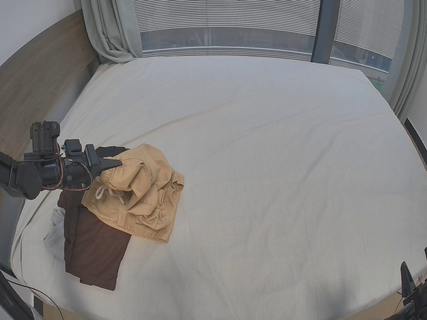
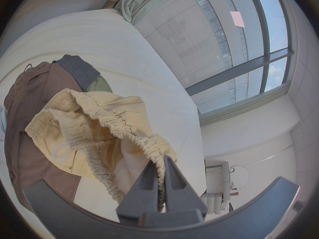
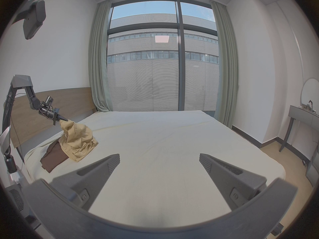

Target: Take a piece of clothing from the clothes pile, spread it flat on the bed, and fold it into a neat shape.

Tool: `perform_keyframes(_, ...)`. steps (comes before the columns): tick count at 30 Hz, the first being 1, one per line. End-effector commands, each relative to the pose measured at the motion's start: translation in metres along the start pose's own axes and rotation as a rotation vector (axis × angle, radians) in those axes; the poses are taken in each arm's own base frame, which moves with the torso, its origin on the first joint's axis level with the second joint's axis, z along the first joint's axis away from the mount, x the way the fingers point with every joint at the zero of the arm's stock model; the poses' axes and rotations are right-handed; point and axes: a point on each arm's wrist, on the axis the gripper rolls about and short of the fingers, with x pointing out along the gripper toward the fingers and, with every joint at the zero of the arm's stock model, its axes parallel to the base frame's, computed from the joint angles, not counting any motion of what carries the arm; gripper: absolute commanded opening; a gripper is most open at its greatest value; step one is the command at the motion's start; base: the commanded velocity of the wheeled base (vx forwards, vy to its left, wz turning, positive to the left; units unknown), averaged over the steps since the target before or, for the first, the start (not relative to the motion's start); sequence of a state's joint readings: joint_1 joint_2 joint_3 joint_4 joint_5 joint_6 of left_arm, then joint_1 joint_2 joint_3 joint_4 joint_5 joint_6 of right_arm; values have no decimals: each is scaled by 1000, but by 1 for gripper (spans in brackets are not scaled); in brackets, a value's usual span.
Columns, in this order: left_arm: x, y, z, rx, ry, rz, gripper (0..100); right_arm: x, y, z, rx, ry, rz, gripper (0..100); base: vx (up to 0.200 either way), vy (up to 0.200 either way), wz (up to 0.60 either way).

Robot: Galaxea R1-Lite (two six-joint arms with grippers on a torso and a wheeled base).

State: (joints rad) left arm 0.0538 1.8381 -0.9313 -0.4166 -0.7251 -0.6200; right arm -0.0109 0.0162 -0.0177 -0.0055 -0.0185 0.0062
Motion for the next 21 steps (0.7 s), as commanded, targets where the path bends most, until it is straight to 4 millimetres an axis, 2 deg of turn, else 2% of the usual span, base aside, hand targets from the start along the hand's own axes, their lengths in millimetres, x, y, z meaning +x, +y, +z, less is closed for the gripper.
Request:
perform_keyframes(1, -5, -7, -5, 17, -6, -15, 0, 0, 0, -5, 0, 2, 0, 100, 0, 0, 0)
perform_keyframes(9, -2, -8, -4, 33, -18, -52, 0, 0, 0, -5, 0, 2, 0, 100, 0, 0, 0)
perform_keyframes(14, -4, -15, -7, -53, -15, -73, 0, 0, 0, -5, 0, 2, 0, 100, 0, 0, 0)
perform_keyframes(21, -2, -20, -28, -30, 5, -115, 0, 0, 0, -5, 0, 2, 0, 100, 0, 0, 0)
